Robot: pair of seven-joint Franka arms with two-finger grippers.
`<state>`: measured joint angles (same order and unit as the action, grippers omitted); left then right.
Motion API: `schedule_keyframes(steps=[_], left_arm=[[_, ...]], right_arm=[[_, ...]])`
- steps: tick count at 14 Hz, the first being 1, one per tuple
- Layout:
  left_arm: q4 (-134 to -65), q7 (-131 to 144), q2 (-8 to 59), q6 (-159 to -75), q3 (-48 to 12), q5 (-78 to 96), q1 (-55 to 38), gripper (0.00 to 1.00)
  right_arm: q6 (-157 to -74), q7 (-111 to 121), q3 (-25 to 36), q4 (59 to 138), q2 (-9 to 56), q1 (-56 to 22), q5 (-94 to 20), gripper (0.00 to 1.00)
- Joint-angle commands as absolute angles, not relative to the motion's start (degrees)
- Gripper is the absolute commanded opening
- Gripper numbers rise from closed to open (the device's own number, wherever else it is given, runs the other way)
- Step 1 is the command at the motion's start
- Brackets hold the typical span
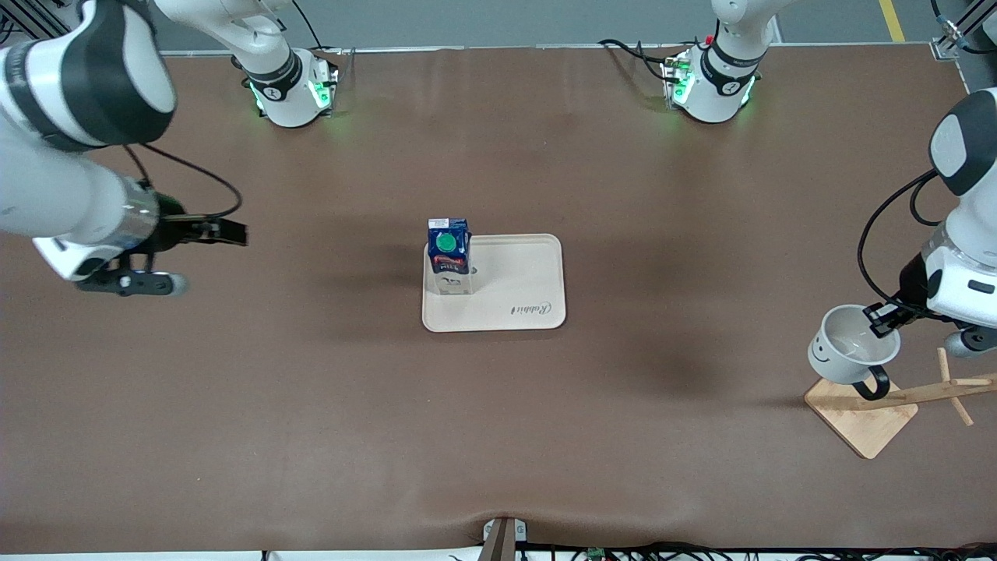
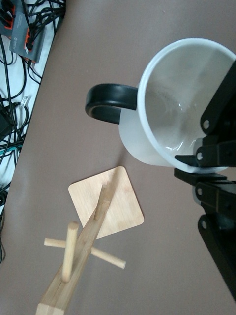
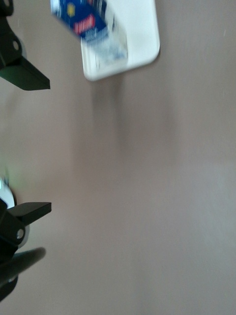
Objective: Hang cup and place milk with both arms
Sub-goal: 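Hang the mug handle on the stand peg while the right gripper reaches the milk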
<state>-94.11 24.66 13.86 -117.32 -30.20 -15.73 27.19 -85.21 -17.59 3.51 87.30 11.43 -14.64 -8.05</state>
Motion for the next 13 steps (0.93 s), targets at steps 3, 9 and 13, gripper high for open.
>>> schedule_keyframes(steps=[3,9,13], left_arm=[[-91.41,13.82,14.33,-116.63,-30.85,-10.83,32.6,0.0],[-90.26,13.53,16.08,-117.95,-30.85,-7.91,34.36,0.0],[-90.26,15.2,16.08,-119.87,-30.76,-5.02,35.16,0.0]], right_arm=[[-91.31,-28.02,3.96,86.05,15.55,-25.38,-12.92,1.0],[-98.87,-33.66,4.04,85.96,20.73,-31.72,-18.19,1.0],[-104.4,-33.49,4.13,86.04,24.69,-37.6,-16.27,1.0]])
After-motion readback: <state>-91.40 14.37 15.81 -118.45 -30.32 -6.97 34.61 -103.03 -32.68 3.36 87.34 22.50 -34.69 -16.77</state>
